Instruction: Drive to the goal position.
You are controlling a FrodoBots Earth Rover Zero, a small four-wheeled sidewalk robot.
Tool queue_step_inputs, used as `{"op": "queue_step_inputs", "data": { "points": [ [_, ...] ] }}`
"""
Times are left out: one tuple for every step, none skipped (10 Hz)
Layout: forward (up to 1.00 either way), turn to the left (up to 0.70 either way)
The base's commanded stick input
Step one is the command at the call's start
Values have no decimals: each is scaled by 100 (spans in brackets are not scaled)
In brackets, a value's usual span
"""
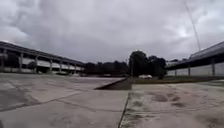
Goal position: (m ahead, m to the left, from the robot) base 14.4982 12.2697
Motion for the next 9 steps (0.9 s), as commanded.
{"op": "queue_step_inputs", "data": {
  "points": [
    [50, 39],
    [50, 48],
    [50, 50],
    [50, 50],
    [50, 50],
    [50, 50],
    [50, 50],
    [50, 50],
    [50, 50]
  ]
}}
